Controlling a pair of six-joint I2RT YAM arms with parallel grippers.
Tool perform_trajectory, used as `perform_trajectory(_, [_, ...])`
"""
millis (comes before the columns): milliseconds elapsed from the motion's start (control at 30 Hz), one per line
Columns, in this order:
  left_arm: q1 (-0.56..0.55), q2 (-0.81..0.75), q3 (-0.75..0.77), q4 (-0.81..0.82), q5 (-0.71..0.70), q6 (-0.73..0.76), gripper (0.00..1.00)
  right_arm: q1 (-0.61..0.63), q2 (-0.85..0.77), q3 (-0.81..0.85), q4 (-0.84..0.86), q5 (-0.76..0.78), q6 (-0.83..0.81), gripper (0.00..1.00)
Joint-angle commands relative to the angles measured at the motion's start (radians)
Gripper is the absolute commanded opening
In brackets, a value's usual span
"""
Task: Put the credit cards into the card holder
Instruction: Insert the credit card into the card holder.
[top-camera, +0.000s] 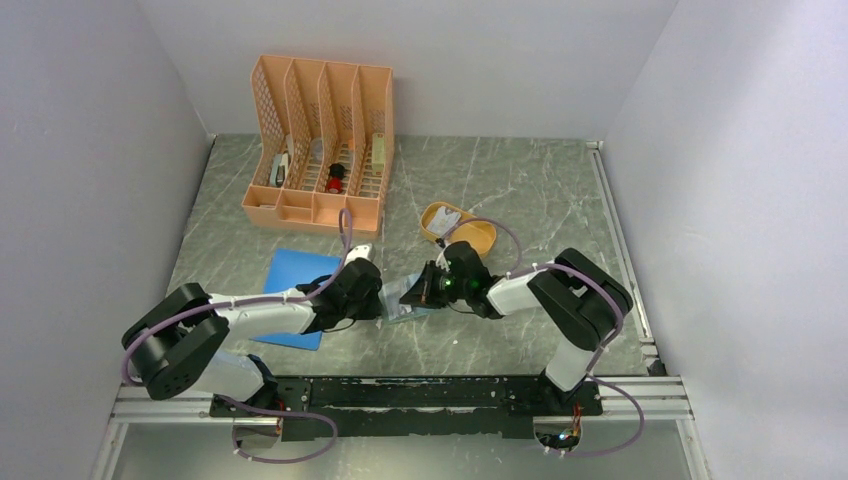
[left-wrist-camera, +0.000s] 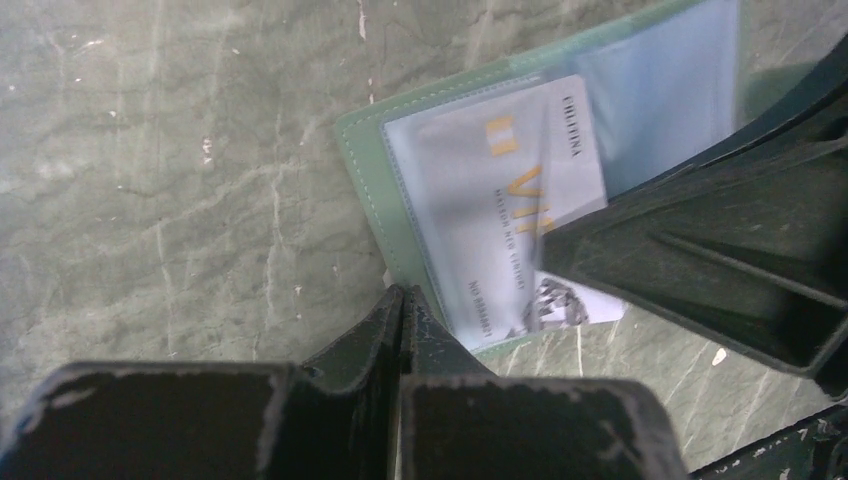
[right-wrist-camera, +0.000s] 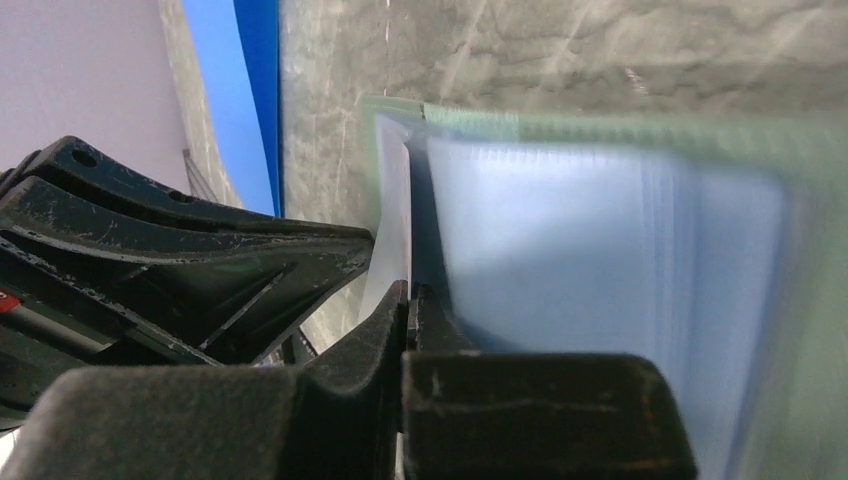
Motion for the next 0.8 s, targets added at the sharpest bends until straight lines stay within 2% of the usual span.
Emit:
perform_trajectory(0, [0.002, 0.061, -0.017, -0.010, 0.025, 0.011, 0.05, 0.021, 0.058, 0.014, -0.056, -0.068, -0.042, 0.00])
perform_trajectory(200, [0.003, 0.056, -0.017, -0.020, 0.013, 0.009, 0.05, 0.021, 0.016, 0.040, -0.149, -0.041, -0.081, 0.00])
perform_trajectory(233, [0.003, 0.055, -0.017, -0.022, 0.011, 0.009, 0.05, 0.021, 0.004, 0.046, -0.174, -0.029, -0.090, 0.03])
perform_trajectory(400, [0.002, 0.045, -0.017, -0.028, 0.005, 0.008, 0.05, 0.019, -0.053, 0.074, -0.280, 0.037, -0.117, 0.33])
perform_trajectory(467, [0.002, 0.041, -0.019, -0.030, 0.003, 0.006, 0.05, 0.018, -0.085, 0.088, -0.329, 0.063, -0.132, 0.40])
perform_trajectory(633, [0.002, 0.036, -0.018, -0.035, 0.001, 0.007, 0.05, 0.015, -0.150, 0.130, -0.435, 0.134, -0.161, 0.49])
perform_trajectory(767, [0.003, 0.018, -0.013, -0.049, -0.002, 0.008, 0.05, 0.009, -0.199, 0.157, -0.519, 0.189, -0.185, 0.51])
